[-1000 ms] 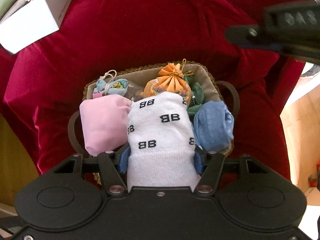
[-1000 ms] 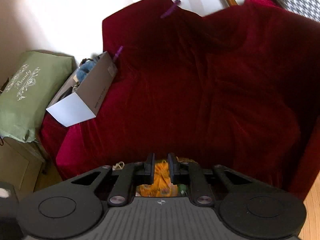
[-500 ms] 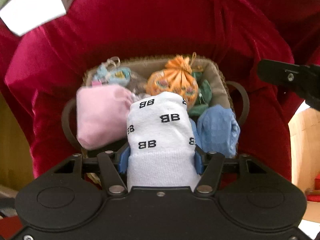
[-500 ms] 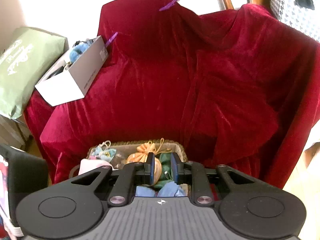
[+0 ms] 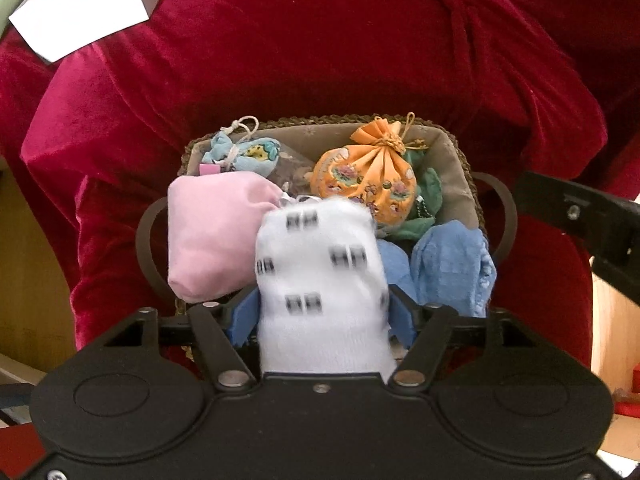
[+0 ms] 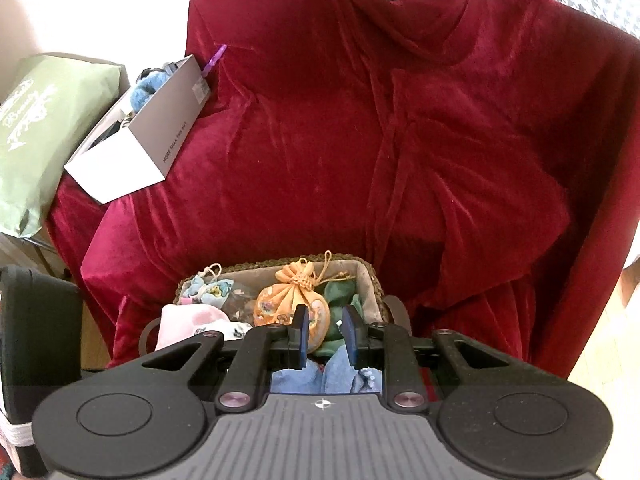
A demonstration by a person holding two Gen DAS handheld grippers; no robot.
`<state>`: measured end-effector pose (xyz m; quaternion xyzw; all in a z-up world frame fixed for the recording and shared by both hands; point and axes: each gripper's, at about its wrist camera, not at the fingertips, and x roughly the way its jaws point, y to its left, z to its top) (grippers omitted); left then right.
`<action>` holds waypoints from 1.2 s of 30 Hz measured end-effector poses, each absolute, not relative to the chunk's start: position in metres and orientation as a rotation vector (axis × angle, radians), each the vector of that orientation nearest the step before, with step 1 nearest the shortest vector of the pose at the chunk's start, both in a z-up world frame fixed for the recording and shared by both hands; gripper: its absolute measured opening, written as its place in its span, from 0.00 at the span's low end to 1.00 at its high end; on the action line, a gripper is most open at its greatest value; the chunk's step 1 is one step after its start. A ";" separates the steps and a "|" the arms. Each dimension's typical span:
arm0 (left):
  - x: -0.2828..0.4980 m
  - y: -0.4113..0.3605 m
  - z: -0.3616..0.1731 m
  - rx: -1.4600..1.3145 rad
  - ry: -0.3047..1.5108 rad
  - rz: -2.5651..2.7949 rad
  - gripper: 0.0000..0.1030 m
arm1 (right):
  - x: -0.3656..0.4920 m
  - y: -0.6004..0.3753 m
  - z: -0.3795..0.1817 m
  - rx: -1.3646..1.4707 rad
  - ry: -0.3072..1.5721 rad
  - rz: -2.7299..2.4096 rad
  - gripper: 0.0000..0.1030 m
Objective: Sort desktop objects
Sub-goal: 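Lower the white sock into the basket and open the left tool while the right tool releases the blue sock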
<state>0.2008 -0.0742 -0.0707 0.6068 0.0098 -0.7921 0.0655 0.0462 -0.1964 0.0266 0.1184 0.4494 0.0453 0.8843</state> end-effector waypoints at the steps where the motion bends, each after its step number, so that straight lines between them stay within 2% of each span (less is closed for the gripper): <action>1: 0.201 -0.073 -0.070 1.828 0.019 -2.394 0.67 | 0.046 -0.196 0.026 0.249 0.938 0.094 0.22; 3: 0.200 -0.070 -0.069 1.817 0.001 -2.402 0.71 | 0.046 -0.198 0.024 0.257 0.943 0.095 0.22; 10: 0.196 -0.071 -0.066 1.796 -0.019 -2.415 0.73 | 0.045 -0.200 0.023 0.272 0.949 0.100 0.23; 12: 0.197 -0.070 -0.065 1.802 -0.046 -2.399 0.77 | 0.044 -0.201 0.024 0.273 0.947 0.098 0.28; 16: 0.206 -0.069 -0.058 1.792 -0.074 -2.412 0.77 | 0.042 -0.201 0.025 0.267 0.944 0.093 0.32; 22: 0.229 -0.073 -0.038 1.790 -0.051 -2.431 0.81 | 0.035 -0.200 0.029 0.251 0.948 0.084 0.56; 24: 0.238 -0.074 -0.034 1.799 -0.041 -2.436 0.81 | 0.033 -0.199 0.031 0.250 0.956 0.082 0.74; 27: 0.251 -0.074 -0.029 1.816 -0.027 -2.436 0.87 | 0.028 -0.196 0.034 0.251 0.970 0.089 0.83; 32: 0.269 -0.072 -0.030 1.848 -0.123 -2.375 0.90 | 0.020 -0.187 0.034 0.254 1.017 0.081 0.88; 36: 0.279 -0.084 -0.021 1.778 -0.076 -2.384 0.90 | 0.013 -0.180 0.031 0.244 1.038 0.066 0.88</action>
